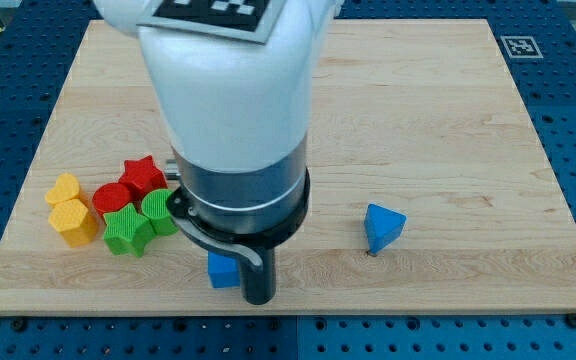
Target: Move the blue triangle closer to the blue cube
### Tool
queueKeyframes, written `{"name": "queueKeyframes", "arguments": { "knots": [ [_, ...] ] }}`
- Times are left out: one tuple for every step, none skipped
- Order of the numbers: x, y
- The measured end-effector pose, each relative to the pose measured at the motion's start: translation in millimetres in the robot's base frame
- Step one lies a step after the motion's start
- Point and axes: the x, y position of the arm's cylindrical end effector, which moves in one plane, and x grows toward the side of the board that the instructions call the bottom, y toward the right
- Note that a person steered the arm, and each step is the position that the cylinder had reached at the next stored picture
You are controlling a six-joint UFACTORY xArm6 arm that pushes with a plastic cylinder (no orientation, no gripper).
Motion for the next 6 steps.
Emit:
{"name": "queueKeyframes", "arguments": {
  "knots": [
    [-10,-15],
    [-20,-30],
    [-27,-42],
    [-27,-27],
    [-30,-11],
    [-37,-12]
  ]
}}
